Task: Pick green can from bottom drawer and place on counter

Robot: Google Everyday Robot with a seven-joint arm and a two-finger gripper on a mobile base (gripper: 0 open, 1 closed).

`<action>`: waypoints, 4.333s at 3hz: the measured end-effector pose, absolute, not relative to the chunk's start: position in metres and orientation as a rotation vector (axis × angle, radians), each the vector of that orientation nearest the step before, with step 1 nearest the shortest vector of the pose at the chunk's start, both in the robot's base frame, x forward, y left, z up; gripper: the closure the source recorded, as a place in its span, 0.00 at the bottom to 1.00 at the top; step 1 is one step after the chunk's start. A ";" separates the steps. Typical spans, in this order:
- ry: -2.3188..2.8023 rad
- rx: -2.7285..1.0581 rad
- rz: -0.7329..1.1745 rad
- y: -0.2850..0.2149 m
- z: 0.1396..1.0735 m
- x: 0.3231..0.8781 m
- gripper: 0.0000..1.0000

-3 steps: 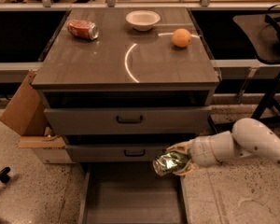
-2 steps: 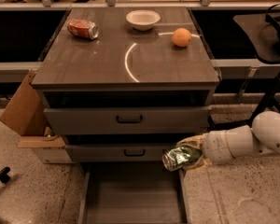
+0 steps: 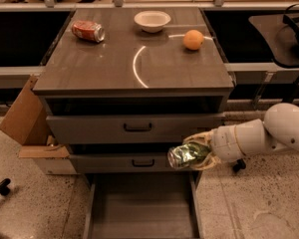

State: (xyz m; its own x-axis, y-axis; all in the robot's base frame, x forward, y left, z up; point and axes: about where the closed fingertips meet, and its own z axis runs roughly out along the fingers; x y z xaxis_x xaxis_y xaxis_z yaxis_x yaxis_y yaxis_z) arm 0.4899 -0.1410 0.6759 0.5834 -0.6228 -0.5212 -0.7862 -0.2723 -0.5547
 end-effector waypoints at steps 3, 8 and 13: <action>1.216 -1.911 0.171 -0.139 0.805 0.498 1.00; 1.056 -1.855 0.190 -0.047 0.890 0.578 1.00; 1.382 -1.734 0.228 0.017 0.921 0.656 1.00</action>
Offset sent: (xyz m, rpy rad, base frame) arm 0.0089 -0.0102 0.1455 -0.0069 -0.1118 -0.1544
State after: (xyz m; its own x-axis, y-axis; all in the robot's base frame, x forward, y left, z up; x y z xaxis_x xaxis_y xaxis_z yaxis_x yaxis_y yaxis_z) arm 0.6558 0.0172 0.9211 0.3637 -0.6967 -0.6183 -0.8582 0.0075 -0.5133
